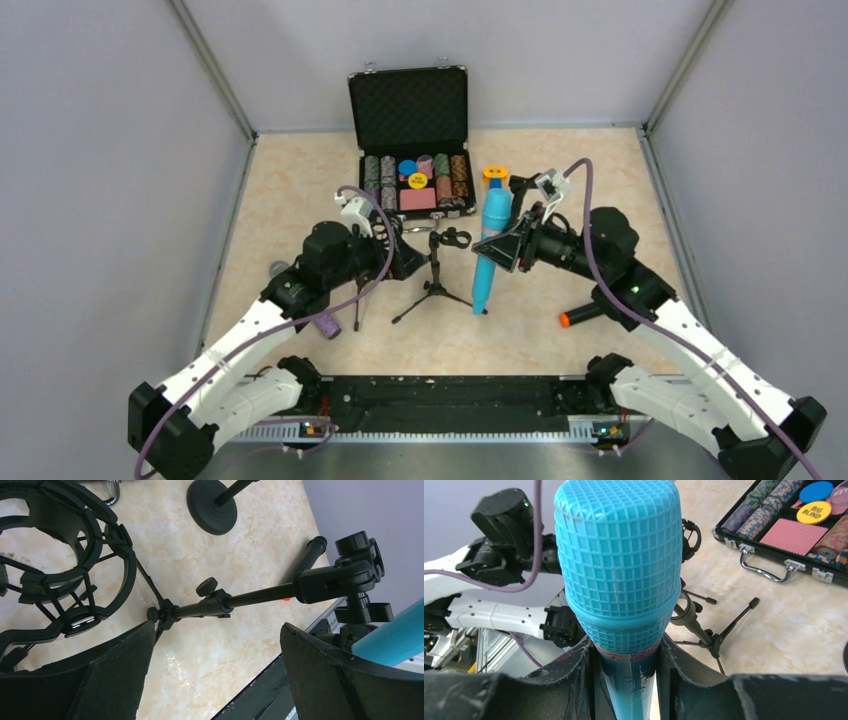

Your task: Attach the microphones to the stand

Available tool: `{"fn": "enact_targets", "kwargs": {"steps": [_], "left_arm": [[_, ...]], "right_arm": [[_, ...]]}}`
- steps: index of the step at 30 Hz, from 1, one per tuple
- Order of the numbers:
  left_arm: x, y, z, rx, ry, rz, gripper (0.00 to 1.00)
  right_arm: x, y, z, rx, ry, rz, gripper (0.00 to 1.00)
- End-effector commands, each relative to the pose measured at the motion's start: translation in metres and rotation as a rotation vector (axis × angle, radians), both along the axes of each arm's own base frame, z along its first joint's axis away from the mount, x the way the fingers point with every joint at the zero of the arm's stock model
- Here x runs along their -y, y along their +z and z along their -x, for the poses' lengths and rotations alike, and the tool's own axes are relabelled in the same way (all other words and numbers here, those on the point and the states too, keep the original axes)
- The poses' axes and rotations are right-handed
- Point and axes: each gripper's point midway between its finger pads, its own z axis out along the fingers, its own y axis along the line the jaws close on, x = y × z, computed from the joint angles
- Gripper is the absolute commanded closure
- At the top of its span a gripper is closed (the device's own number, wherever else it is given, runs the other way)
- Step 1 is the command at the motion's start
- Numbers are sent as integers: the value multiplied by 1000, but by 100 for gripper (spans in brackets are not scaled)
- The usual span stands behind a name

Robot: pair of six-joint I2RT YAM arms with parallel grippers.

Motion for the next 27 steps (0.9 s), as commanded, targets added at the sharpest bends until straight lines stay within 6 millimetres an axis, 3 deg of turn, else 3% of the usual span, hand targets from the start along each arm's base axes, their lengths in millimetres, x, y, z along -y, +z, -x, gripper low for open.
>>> {"fn": "enact_targets", "kwargs": {"steps": [1, 6, 9, 21, 27], "left_arm": [[0, 34, -8, 110, 24, 61, 1], [2, 64, 1, 283, -30, 144, 2], [0, 71, 3, 348, -42, 143, 2], [1, 82, 8, 452, -68, 187, 4], [-2, 78, 12, 443, -50, 227, 4]], "right_arm": [[-15, 5, -3, 83, 78, -14, 100], [-23, 20, -4, 197, 128, -46, 100], [-23, 20, -6, 237, 119, -58, 100], [-22, 12, -3, 227, 110, -128, 100], [-20, 11, 1, 219, 114, -144, 100]]}}
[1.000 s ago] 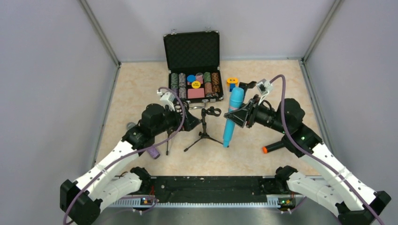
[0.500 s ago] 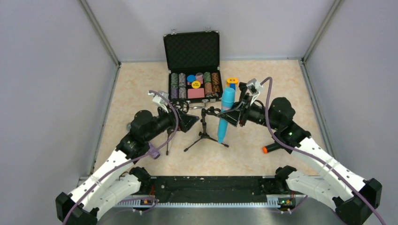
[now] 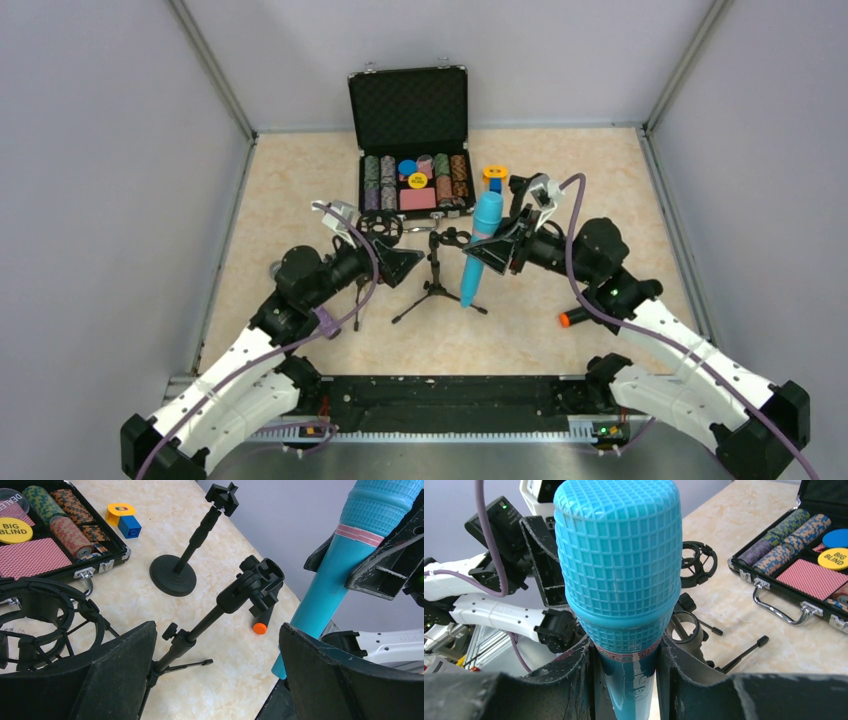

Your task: Attach the microphones to the stand

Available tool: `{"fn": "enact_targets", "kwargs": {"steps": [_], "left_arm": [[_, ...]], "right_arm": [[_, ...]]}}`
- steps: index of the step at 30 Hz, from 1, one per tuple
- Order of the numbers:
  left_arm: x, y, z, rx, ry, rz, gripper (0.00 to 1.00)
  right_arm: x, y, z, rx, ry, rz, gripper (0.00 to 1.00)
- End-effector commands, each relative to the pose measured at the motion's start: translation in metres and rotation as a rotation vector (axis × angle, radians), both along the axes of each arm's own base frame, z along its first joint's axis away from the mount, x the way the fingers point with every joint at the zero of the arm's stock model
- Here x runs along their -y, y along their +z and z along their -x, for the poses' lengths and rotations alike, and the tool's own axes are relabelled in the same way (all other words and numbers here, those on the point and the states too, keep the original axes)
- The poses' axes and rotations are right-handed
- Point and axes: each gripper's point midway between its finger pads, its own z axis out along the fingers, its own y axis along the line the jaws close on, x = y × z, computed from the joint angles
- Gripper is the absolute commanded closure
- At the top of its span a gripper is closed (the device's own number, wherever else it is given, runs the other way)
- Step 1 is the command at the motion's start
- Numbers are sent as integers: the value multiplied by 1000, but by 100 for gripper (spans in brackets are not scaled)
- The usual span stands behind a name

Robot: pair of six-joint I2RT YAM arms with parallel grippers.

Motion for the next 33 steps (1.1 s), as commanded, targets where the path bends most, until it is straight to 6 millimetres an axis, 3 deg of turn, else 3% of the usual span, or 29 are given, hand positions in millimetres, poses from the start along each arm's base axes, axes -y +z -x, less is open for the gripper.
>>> {"fn": "enact_targets", "kwargs": {"steps": [1, 33], "left_arm": [[-2, 19, 3, 63, 4, 74, 4], [-7, 19, 11, 83, 3, 105, 4]], "right_arm": [[2, 28, 10, 71, 22, -83, 100], [2, 24, 14, 58, 36, -98, 100]]}}
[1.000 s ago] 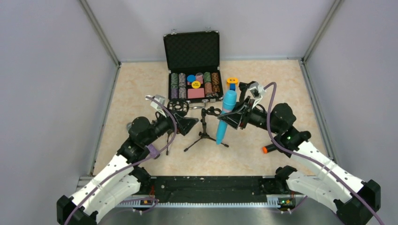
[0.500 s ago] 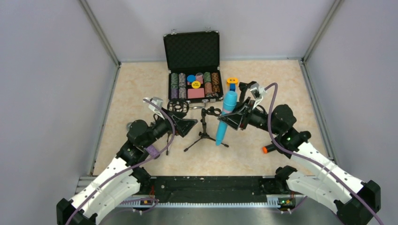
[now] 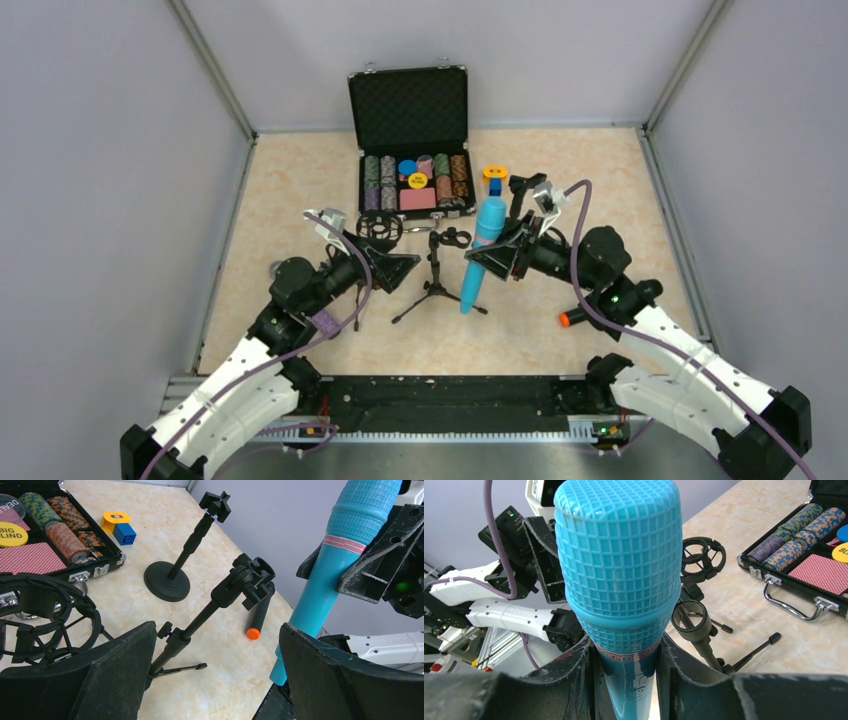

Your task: Attach the microphones to the stand

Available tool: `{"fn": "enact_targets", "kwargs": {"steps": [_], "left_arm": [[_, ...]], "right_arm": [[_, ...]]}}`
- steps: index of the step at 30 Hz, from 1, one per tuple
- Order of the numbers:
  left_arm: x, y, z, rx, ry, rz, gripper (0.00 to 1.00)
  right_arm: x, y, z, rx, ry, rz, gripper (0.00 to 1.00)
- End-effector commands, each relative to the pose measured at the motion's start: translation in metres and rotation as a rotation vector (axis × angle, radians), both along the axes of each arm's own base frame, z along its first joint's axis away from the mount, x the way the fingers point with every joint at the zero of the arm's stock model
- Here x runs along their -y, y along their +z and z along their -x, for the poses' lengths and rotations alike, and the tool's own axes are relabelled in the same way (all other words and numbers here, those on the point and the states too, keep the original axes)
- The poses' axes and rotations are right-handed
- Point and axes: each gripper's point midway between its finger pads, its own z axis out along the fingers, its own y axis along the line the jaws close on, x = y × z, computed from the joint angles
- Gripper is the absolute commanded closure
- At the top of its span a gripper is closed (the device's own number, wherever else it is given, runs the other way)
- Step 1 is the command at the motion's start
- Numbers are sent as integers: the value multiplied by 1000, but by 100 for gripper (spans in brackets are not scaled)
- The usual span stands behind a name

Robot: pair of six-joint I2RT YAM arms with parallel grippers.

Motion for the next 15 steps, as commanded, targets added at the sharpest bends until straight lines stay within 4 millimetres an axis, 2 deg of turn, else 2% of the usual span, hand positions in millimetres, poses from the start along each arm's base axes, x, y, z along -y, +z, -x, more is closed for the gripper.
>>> {"fn": "enact_targets", "kwargs": {"steps": [1, 6, 12, 15], "left_arm": [[-1, 17, 1, 54, -1, 39, 4], [-3, 12, -3, 26, 27, 40, 4], [-1, 16, -8, 35, 33, 21, 3], [2, 19, -10, 36, 23, 16, 4]], "right_arm": [[-2, 27, 4, 77, 24, -49, 100], [-4, 36, -9, 99, -12, -7, 100], [-13, 55, -26, 113, -21, 50, 100], [-20, 71, -23, 134, 23, 30, 100]]}}
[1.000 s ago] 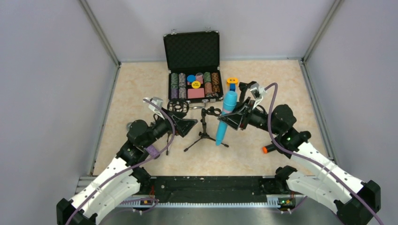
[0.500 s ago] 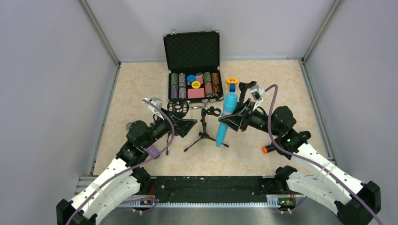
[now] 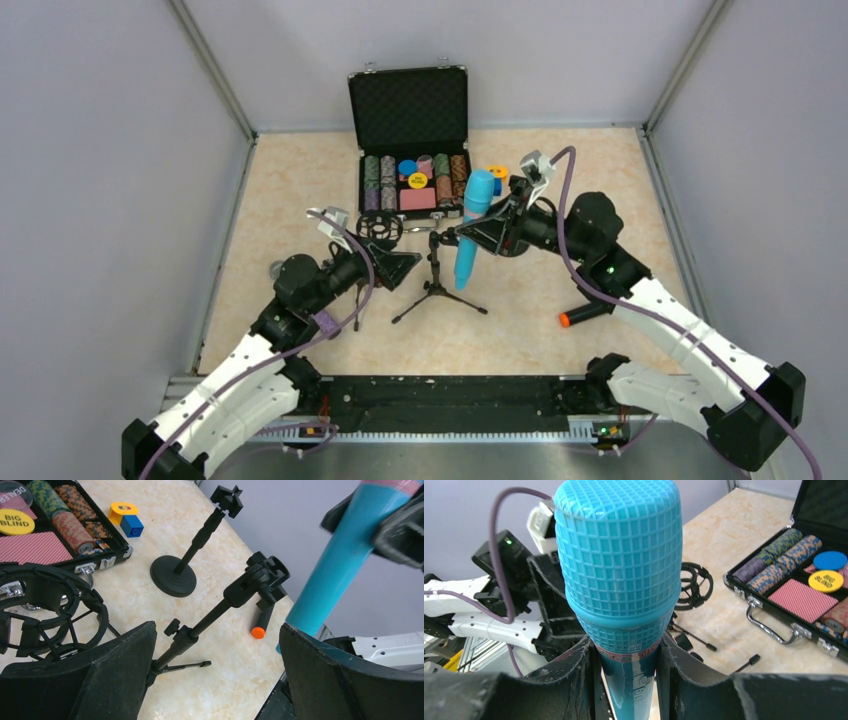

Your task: Attach the microphones to the stand

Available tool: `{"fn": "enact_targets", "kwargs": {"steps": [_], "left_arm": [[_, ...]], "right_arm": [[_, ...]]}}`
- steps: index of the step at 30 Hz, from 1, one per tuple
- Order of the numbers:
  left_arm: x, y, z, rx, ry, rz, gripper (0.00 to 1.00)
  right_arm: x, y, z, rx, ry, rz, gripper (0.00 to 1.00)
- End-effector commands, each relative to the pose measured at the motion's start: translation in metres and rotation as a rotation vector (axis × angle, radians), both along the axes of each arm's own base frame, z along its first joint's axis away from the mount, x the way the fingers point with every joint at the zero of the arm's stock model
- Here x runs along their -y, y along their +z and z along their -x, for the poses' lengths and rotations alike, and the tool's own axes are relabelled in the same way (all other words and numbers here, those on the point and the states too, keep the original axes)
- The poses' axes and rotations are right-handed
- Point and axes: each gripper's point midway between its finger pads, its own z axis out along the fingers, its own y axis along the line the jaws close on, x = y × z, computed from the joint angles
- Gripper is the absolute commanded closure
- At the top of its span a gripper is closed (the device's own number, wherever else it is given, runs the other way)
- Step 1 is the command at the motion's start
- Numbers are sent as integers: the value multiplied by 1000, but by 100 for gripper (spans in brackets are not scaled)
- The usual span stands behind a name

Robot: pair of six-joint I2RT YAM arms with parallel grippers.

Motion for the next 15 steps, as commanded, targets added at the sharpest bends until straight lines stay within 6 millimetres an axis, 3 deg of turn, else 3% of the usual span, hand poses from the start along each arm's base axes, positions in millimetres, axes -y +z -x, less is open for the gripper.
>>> {"fn": "enact_targets", "kwargs": {"steps": [1, 8, 15], "left_arm": [[3, 26, -5, 61, -2, 19, 4], [4, 35, -9, 83, 1, -1, 3], [12, 53, -12, 108, -29, -9, 4]], "right_arm": [[-7, 46, 6, 100, 59, -43, 100], [-4, 68, 19, 123, 121, -90, 100], [10, 87, 18, 157, 69, -139, 100]]}}
